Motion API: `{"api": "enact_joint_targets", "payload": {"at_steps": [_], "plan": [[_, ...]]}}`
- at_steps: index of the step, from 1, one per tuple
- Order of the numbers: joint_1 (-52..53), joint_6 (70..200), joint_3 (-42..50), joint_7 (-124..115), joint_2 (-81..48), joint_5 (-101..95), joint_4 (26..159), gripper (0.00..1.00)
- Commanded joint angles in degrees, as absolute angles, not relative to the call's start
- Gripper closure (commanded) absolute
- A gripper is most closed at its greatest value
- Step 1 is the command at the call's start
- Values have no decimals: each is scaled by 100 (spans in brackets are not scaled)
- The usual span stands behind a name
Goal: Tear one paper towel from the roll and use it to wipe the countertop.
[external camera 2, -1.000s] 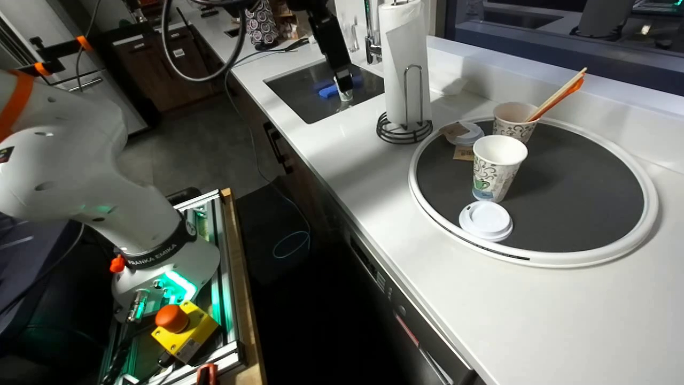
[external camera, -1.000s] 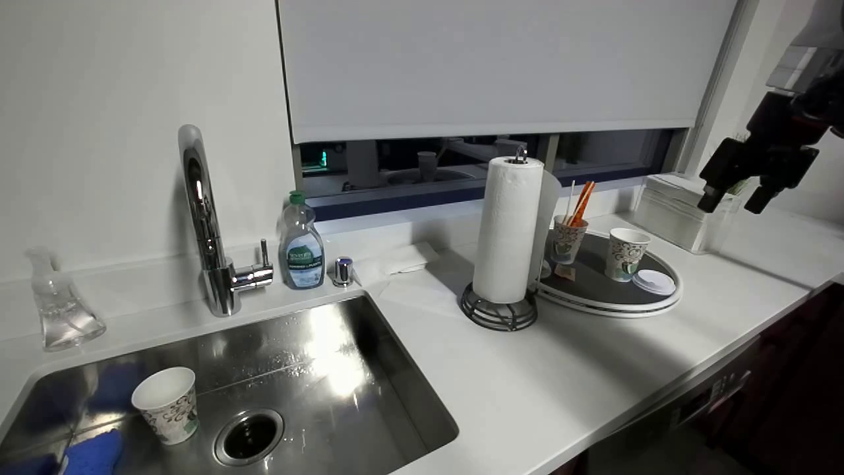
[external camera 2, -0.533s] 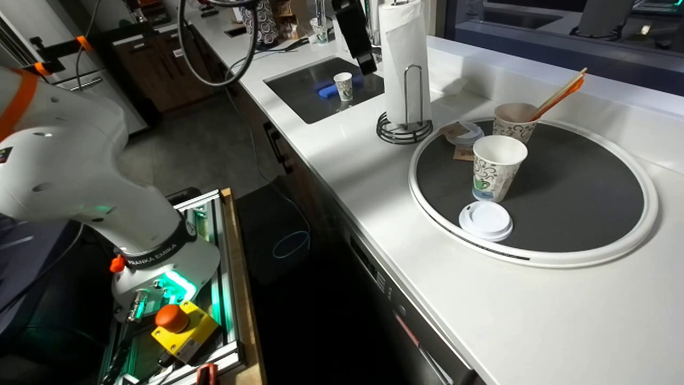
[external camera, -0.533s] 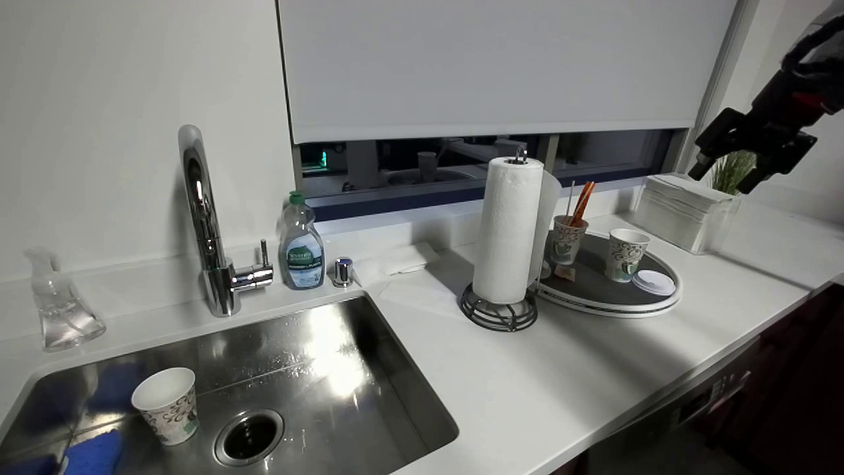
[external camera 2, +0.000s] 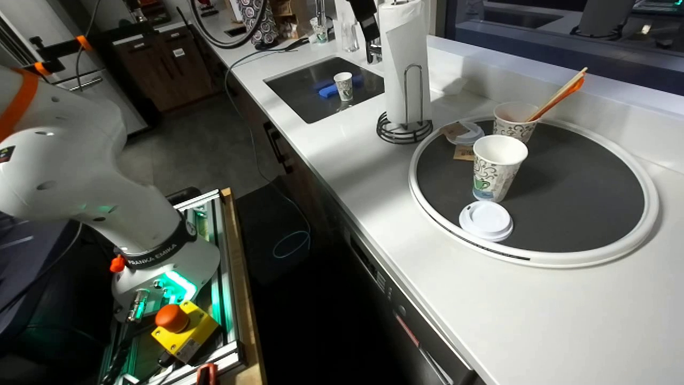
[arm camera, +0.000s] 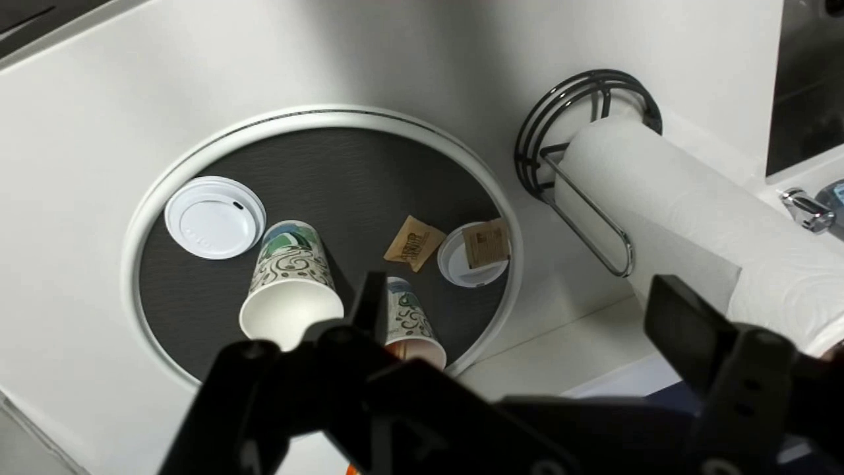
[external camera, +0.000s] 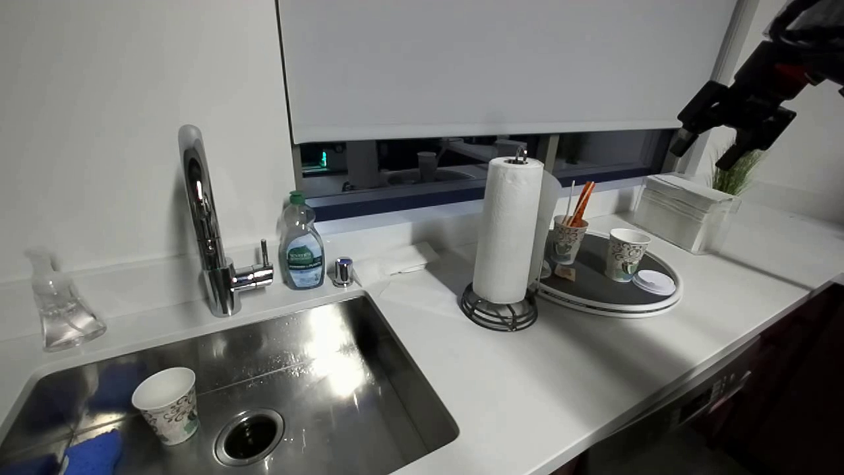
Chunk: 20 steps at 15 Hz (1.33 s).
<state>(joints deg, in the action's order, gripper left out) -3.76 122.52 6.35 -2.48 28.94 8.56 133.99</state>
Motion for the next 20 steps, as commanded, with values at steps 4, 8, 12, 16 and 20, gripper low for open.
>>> {"api": "enact_joint_targets", "payload": {"at_steps": [4,8,12,16,20], "plan": [[-16,13082,280,-348,2059,1205,12931,0],[94,13385,60,-511,1201,1127,12424,0],[117,13562,-53,-557,580,1050,11969,0],[140,13348,-149,-583,354,985,11733,0],[147,13238,-187,-625,230,1001,11701,34]]}}
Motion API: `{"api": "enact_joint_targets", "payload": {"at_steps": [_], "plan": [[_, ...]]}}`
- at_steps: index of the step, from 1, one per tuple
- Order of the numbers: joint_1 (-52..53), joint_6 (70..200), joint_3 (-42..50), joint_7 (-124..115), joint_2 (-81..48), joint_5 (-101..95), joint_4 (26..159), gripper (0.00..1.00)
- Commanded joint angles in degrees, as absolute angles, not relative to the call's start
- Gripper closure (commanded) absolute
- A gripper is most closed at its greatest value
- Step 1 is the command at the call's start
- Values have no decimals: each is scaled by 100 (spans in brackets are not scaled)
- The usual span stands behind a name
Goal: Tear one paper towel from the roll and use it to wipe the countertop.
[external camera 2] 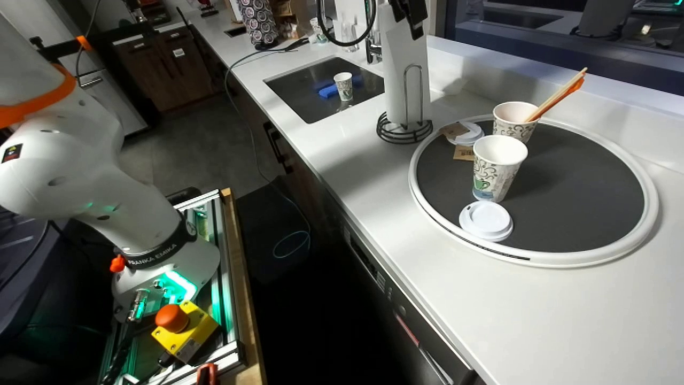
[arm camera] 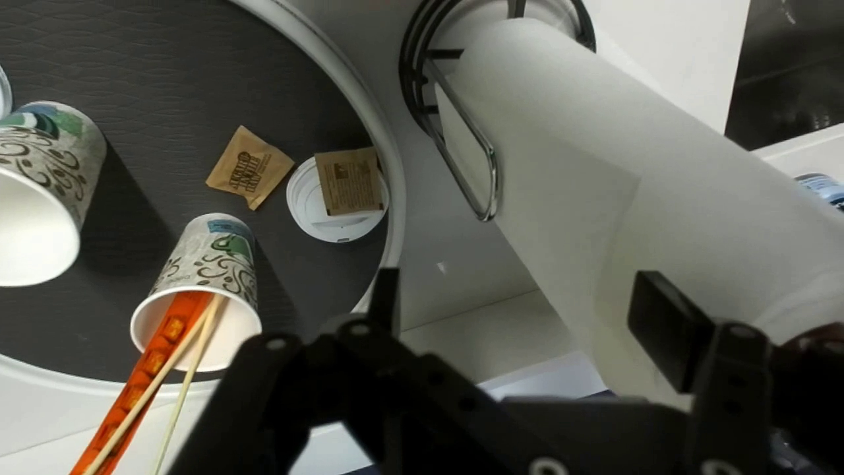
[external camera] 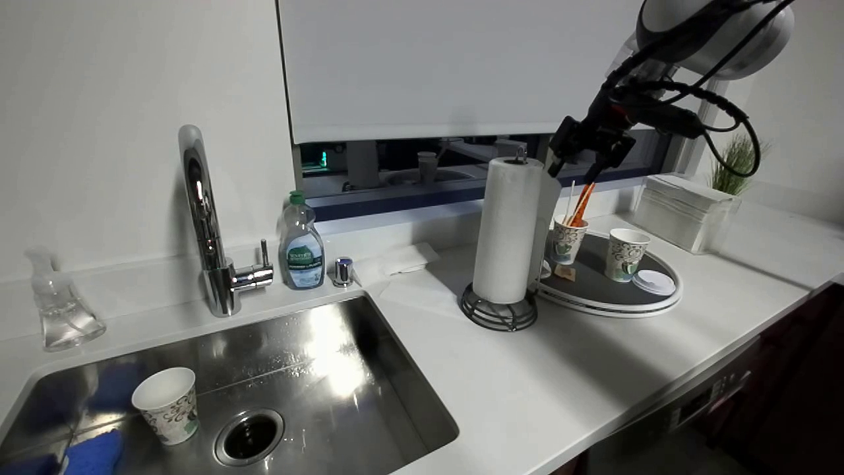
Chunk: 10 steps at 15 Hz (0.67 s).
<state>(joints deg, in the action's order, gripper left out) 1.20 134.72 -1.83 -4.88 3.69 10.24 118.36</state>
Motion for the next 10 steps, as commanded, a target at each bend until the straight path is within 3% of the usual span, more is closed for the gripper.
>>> {"api": "enact_joint_targets", "payload": {"at_steps": [1,8,10], "plan": [[151,13239,-186,-611,182,1047,11685,42],[146,13257,-183,-682,129,1034,11693,96],[147,13286,-183,-665,131,1057,11676,100]]}}
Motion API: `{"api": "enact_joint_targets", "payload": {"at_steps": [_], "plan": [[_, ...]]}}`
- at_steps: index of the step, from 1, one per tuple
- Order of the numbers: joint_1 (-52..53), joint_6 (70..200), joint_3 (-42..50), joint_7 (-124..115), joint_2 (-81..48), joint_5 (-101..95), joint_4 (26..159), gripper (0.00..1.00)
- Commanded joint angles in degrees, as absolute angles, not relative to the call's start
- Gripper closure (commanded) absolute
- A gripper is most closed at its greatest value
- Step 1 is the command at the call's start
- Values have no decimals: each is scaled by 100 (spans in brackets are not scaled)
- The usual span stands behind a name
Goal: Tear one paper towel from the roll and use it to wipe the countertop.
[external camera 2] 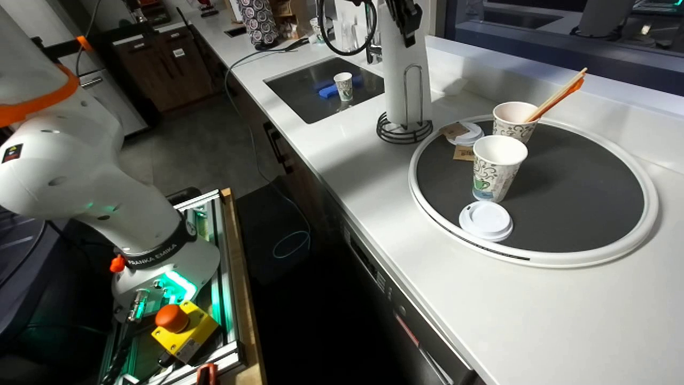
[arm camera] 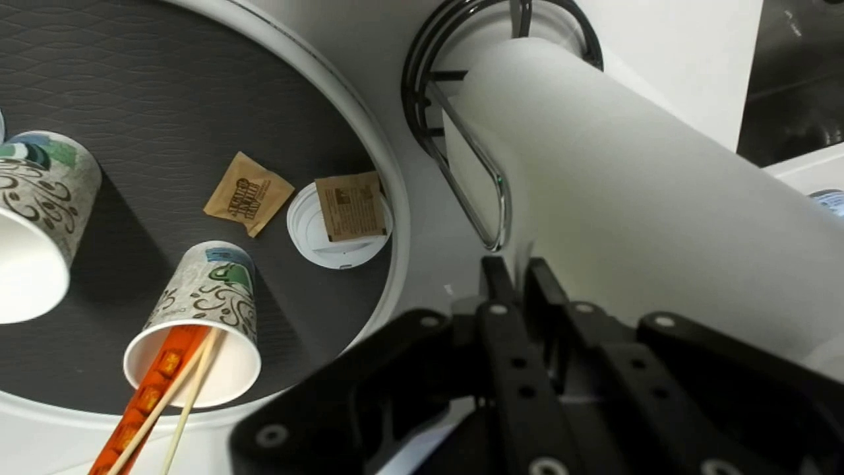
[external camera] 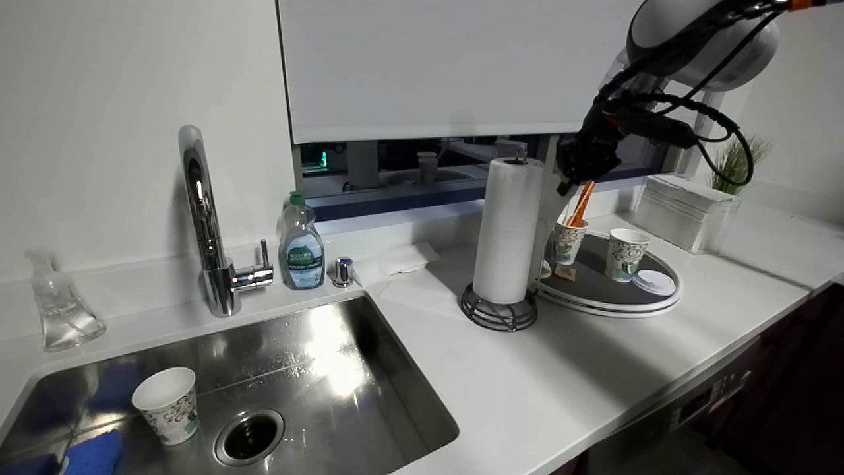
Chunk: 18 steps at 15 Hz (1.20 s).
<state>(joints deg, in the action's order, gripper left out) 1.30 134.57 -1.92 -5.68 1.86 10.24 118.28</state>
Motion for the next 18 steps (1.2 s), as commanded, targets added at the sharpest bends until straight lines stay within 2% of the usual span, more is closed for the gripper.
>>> {"api": "enact_joint_targets", "payload": {"at_steps": [1,9,15,18], "plan": [[152,13341,-184,-595,132,1115,11662,100],[108,13626,-125,-564,531,1056,11382,100],[-86,12930,-53,-1139,732,157,11519,100],[-20,12282,13,-788,668,739,11602,100]]}}
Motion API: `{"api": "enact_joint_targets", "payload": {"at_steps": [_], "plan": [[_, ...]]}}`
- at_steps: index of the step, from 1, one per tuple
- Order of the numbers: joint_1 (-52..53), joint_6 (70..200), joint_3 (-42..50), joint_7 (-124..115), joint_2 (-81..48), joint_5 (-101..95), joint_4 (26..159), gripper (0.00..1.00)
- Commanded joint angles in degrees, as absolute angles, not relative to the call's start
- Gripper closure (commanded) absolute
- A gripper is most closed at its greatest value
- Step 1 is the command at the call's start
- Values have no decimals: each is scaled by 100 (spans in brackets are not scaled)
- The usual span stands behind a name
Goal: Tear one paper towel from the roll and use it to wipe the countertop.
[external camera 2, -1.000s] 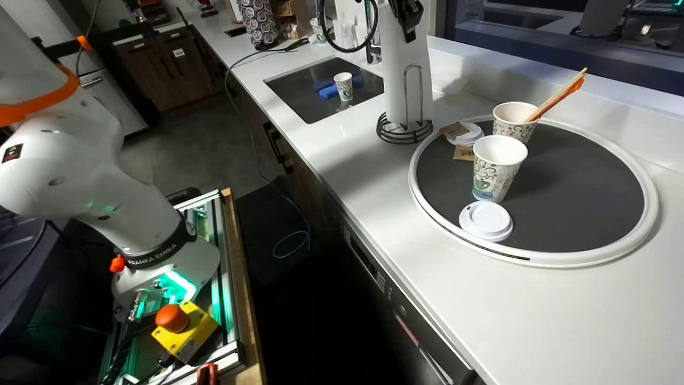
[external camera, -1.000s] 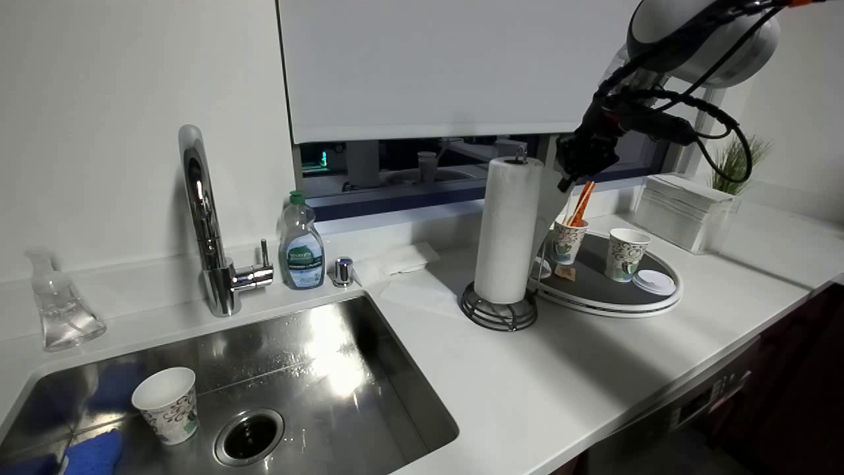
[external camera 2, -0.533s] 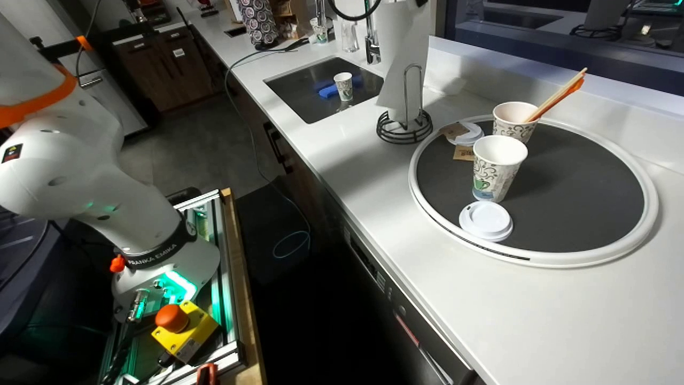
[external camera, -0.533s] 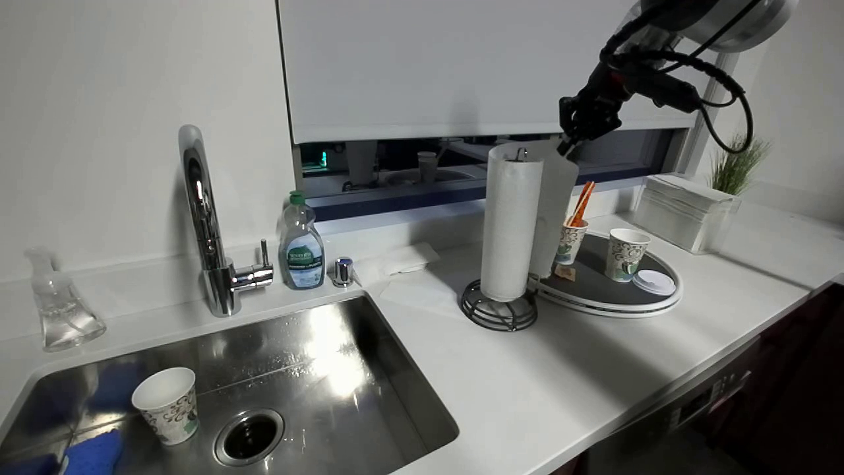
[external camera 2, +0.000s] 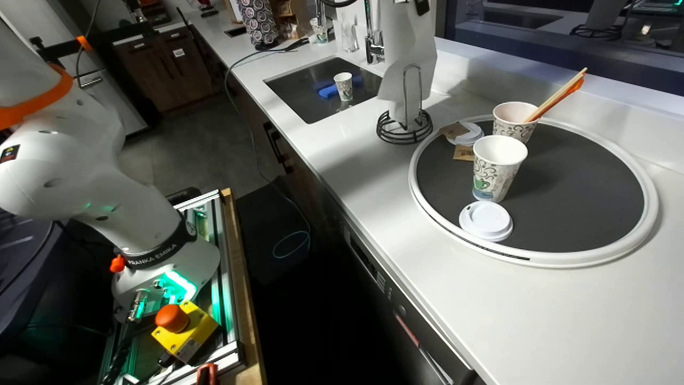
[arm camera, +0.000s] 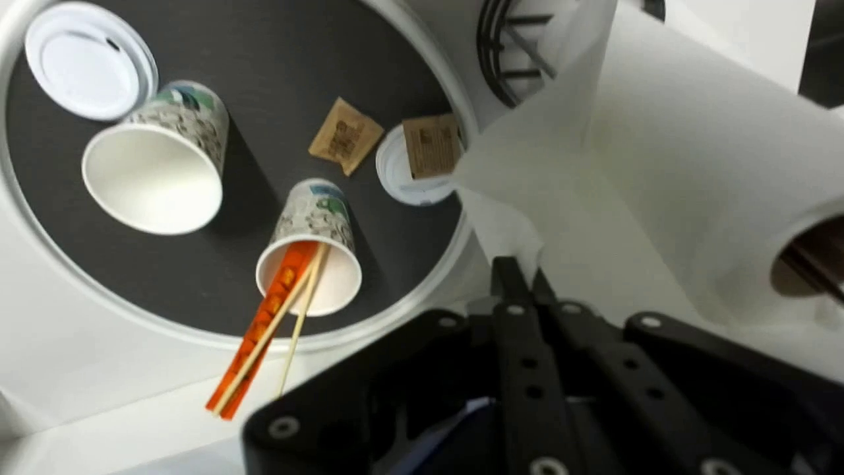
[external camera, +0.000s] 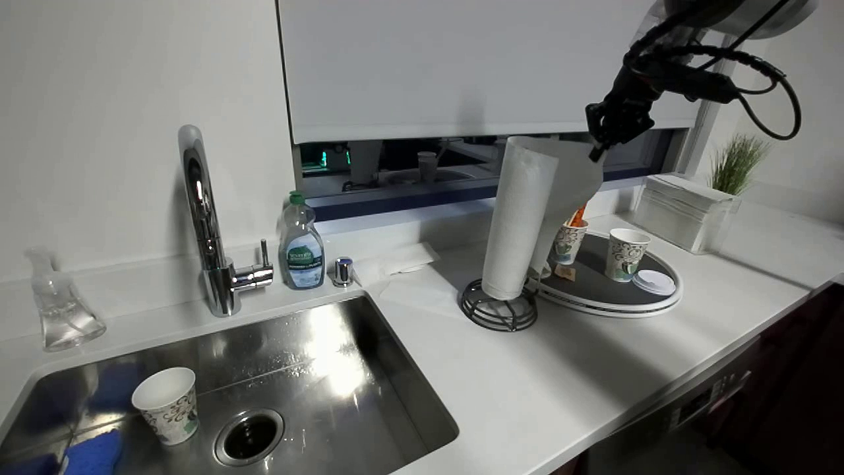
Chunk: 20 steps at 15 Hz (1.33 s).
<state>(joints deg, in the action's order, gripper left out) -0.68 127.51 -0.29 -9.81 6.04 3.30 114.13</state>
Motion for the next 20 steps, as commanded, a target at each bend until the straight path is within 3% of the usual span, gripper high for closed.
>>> {"api": "enact_joint_targets", "payload": {"at_steps": [1,20], "plan": [[12,12177,16,-667,571,1019,11596,100],[-332,12197,312,-2034,377,1109,12693,100]]}}
